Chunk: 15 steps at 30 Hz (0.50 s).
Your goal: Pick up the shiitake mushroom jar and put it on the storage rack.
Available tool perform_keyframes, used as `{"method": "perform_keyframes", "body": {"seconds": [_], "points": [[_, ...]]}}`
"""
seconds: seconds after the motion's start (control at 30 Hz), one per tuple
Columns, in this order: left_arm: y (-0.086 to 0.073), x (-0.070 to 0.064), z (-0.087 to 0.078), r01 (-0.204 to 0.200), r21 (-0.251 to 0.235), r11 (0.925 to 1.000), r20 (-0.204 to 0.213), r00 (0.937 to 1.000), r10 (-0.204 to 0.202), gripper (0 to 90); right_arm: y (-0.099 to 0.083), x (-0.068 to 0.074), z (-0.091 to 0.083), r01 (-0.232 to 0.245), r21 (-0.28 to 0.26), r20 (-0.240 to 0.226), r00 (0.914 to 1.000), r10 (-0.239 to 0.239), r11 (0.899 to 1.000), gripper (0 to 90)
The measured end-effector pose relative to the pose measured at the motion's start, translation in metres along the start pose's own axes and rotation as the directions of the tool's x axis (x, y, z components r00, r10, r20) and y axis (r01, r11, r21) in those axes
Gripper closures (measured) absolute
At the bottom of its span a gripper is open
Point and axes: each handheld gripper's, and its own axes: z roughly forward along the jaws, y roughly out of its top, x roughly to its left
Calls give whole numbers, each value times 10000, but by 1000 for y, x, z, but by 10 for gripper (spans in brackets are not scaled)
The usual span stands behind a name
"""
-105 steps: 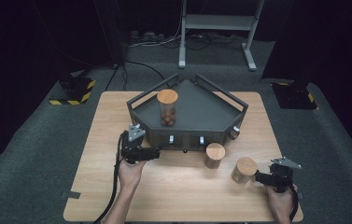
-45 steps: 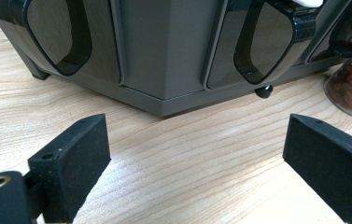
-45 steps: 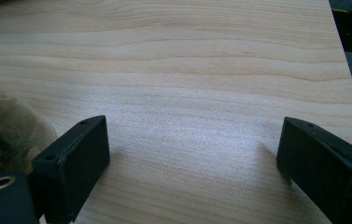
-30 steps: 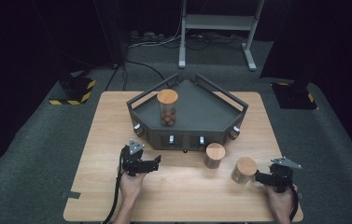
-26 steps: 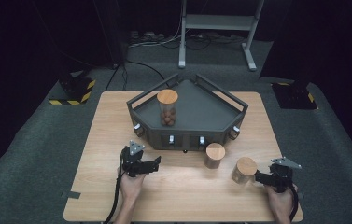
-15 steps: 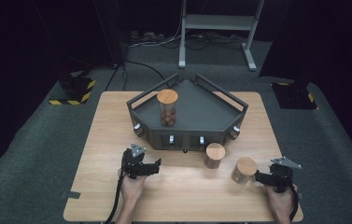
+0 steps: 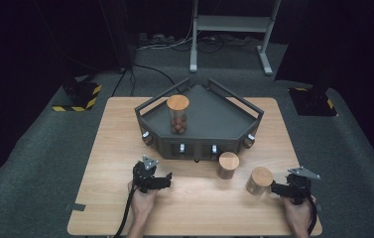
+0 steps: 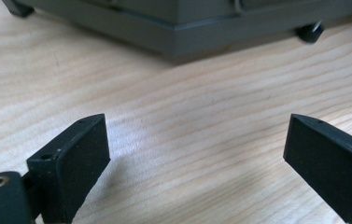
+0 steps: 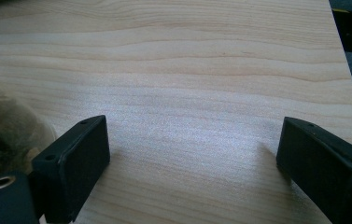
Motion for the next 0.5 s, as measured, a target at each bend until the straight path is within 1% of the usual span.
{"method": "perform_keyframes", "body": {"seconds": [0.07, 0.1, 0.17, 0.2, 0.3, 0.4, 0.47, 0.5], "points": [[-2, 1, 1, -181, 88, 9998, -75, 9998, 181, 64, 0, 0, 0, -1, 0, -2, 10000, 1, 10000, 89], [-3, 1, 2, -153, 46, 9999, -90, 9998, 153, 64, 0, 0, 0, -2, -1, -2, 10000, 2, 10000, 89], [-5, 2, 3, -190, 124, 9997, -180, 9997, 192, 64, 0, 0, 0, -23, 6, -4, 10000, 23, 10000, 89], [-6, 2, 3, -178, 1, 9998, -172, 9997, 178, 62, 0, 0, 0, -17, 12, -3, 10000, 17, 10000, 88], [-7, 3, 3, -307, 40, 9995, -164, 9994, 308, 66, 0, 0, 0, -9, 16, -5, 10000, 9, 10000, 88], [-7, 2, 3, -280, -44, 9996, -216, 9994, 279, 67, 0, 0, 0, 55, 26, -74, 10000, -55, 10000, 83], [-8, 1, 4, -476, 23, 9989, -323, 9983, 477, 67, 1, 0, 1, 133, 34, -122, 9998, -132, 9999, 75], [-8, -1, 5, -504, -2, 9987, -373, 9980, 503, 67, 1, 0, 1, 143, 44, -133, 9998, -142, 9999, 73]]}}
